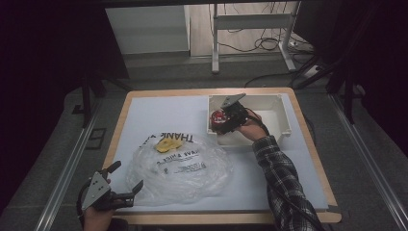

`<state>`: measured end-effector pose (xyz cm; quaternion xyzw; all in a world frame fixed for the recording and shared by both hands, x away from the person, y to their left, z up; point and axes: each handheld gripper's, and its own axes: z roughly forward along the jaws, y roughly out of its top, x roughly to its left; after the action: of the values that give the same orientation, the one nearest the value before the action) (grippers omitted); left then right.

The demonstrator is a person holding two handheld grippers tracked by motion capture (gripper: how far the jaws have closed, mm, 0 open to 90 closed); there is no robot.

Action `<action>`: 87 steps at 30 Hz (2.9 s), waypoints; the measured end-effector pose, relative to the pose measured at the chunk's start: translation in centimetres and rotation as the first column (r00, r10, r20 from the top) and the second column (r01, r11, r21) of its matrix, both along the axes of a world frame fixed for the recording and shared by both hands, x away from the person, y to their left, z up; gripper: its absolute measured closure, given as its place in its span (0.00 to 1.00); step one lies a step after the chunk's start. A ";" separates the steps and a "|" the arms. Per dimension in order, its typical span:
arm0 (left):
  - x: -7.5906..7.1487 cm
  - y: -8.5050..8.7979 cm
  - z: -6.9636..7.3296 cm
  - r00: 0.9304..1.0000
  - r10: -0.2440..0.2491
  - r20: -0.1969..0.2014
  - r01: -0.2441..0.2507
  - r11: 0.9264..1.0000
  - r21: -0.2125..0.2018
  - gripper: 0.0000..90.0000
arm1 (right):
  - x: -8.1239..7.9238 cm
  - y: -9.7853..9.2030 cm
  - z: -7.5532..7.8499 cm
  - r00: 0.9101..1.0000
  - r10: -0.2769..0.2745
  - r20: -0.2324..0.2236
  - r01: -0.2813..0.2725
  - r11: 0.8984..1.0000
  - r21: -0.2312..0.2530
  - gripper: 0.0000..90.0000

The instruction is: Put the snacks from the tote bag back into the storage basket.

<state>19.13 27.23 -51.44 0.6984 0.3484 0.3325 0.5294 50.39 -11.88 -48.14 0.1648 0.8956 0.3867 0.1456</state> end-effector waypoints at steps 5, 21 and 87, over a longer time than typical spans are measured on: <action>0.0 0.0 0.0 1.000 0.001 0.000 -0.001 1.000 0.001 0.02 | -0.2 -0.2 0.3 1.000 -0.003 0.005 0.003 1.000 0.010 0.07; 0.0 0.0 0.0 1.000 0.003 0.000 -0.003 1.000 0.002 0.02 | -0.8 -0.7 1.1 1.000 -0.016 0.009 0.016 0.999 0.048 0.05; 0.0 -0.1 0.0 1.000 0.006 0.000 -0.006 1.000 0.015 0.02 | -4.2 -2.3 1.7 0.998 -0.064 0.017 0.062 0.993 0.103 0.03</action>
<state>19.13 27.09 -51.49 0.7014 0.3481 0.3367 0.5230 46.17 -14.19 -46.44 0.1963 0.8674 0.4291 0.1580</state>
